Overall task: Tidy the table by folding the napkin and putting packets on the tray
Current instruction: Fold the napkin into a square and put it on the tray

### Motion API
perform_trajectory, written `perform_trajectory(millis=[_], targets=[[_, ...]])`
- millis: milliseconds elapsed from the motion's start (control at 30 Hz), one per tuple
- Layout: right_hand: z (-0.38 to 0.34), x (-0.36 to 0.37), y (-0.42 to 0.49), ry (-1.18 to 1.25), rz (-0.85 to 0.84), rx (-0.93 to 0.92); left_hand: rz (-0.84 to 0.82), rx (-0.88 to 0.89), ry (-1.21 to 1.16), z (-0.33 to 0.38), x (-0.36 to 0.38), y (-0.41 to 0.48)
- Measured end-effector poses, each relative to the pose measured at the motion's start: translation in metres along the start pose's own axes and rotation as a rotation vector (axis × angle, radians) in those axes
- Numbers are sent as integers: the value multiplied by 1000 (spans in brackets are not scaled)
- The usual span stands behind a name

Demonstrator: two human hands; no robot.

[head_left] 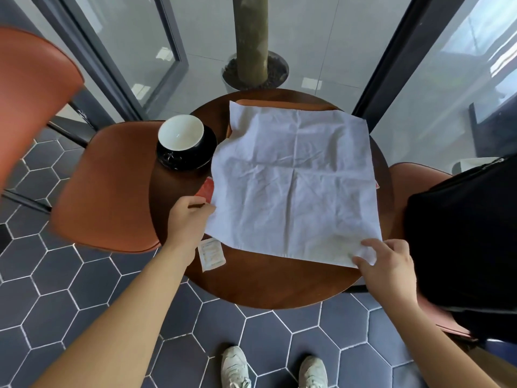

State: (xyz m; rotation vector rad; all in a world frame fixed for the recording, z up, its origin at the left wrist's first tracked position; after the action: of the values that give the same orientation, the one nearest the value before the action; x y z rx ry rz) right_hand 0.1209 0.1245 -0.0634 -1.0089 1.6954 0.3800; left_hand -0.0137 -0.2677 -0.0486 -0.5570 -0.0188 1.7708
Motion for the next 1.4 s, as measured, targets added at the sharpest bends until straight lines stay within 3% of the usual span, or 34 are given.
perform_trajectory(millis=[200,333,533,700,800,933,1200,1400], targets=[[2,-8,2,96,-16,90,44,197,205,1,-13,-12],[5,-29,2,208,67,-8,61,267,286,-3,-20,-16],[33,-56,4,379,110,54,-2,152,55,-27,-19,-31],[46,-56,1,606,-36,84,-56,82,-133,-37,-19,-44],[33,-59,-4,509,-66,-56,-153,123,-95,-33,-18,-49],[16,-71,-5,327,77,-217,-190,285,90,-18,-19,-53],[21,-89,8,296,92,-206,-104,636,296,19,-24,-54],[31,-101,7,380,105,-197,-162,578,63,20,-33,-64]])
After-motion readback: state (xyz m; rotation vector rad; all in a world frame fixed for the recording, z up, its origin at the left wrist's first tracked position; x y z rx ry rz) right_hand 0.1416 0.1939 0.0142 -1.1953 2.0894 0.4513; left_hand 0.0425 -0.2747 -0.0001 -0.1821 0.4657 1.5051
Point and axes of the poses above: each hand's wrist, its own y-axis towards the middle knuckle, its own x-axis out of the palm, z = x × y, the point moved 6 cm from there along y, towards the middle knuckle, and after that the axes turned 6 degrees about x, right-handed, at the moved point
